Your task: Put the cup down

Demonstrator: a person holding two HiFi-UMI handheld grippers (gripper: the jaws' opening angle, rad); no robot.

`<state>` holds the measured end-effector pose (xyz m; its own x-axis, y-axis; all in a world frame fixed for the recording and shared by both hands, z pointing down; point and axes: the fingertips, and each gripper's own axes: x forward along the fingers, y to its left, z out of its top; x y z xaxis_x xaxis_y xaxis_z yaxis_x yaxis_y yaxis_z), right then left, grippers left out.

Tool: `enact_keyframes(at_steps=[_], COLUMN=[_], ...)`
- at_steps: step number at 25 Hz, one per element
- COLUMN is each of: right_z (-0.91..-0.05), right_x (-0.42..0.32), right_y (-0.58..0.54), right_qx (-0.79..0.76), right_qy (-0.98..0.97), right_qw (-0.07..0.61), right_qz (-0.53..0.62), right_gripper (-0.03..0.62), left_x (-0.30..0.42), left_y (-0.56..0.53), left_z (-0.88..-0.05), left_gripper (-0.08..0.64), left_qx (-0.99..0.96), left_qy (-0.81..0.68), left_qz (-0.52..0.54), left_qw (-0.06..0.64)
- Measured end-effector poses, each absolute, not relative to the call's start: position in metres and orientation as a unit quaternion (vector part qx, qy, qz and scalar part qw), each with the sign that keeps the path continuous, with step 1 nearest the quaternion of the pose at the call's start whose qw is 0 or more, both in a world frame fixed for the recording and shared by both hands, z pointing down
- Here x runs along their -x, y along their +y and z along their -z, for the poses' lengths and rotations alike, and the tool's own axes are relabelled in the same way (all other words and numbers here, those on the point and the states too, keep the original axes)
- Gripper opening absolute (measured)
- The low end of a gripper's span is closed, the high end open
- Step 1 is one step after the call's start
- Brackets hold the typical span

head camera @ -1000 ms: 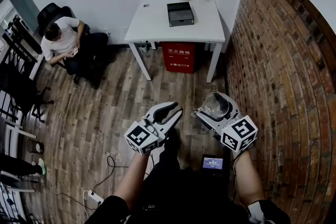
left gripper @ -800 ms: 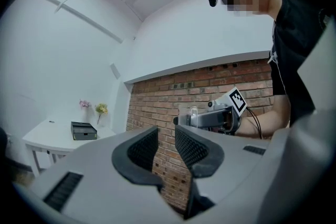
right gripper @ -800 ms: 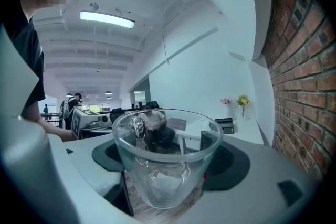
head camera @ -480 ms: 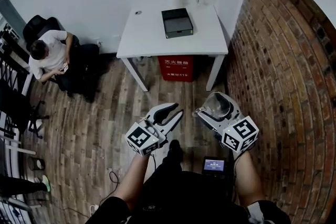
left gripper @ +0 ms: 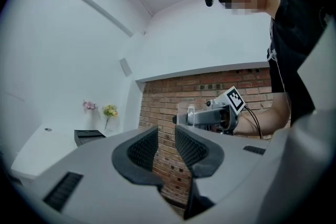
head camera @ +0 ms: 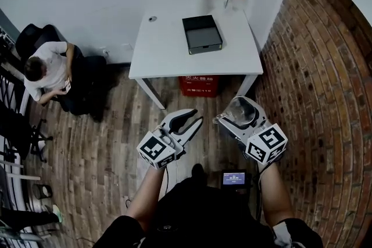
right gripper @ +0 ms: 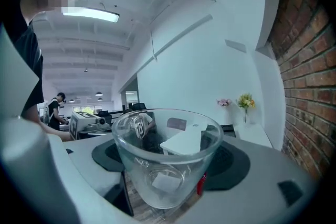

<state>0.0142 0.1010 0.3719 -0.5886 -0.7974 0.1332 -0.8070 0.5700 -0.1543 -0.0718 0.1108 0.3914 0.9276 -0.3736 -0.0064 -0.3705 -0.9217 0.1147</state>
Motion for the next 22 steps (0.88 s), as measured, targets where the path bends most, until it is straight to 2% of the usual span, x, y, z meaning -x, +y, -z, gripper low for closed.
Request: enact_keyframes(at_steps=[11,22], right_z=[-0.38,-0.389], right_x=[-0.009,-0.035], right_y=[0.039,-0.042], right_qx=[-0.459,-0.449], right_qy=[-0.882,-0.888], right_qw=[0.028,0.021], right_qz=[-0.101,-0.098], right_gripper=[0.417,0.417], left_x=[0.078,0.051], left_y=[0.045,-0.035], left_z=[-0.398,-0.407], left_gripper=[0.091,0.091], left_qx=[-0.981,-0.979], left_qy=[-0.187,-0.197], left_qz=[0.018,0.013], left_qw=[0.056,0.049])
